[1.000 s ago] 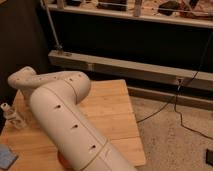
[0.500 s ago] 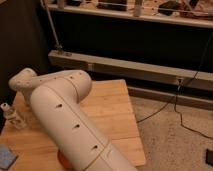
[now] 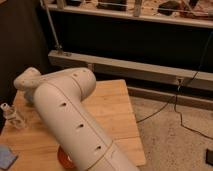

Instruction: Push the eraser across the table

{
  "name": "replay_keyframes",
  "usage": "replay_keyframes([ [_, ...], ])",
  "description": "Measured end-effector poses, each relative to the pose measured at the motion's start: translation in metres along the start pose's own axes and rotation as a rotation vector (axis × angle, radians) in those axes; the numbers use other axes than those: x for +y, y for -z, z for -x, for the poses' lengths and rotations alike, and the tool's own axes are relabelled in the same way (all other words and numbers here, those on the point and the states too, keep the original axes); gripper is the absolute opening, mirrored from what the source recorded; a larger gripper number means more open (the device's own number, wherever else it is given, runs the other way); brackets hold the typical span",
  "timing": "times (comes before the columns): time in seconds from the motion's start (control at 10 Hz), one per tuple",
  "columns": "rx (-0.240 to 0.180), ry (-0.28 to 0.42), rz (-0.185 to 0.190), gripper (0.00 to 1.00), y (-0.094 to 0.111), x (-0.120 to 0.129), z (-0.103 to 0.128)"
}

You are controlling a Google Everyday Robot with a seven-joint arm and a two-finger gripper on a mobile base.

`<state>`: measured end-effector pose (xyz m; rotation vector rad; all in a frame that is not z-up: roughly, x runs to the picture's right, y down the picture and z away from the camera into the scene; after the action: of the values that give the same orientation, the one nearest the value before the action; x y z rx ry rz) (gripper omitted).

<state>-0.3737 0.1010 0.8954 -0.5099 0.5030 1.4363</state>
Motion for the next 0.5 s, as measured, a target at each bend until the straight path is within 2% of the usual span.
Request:
replay_keyframes([
  [0.3,-0.017,0.015,0.016,0.61,0.004,0.014,0.005],
  [0.5,-0.021,0.024,0.026,0.62,0.005,0.021,0.007],
])
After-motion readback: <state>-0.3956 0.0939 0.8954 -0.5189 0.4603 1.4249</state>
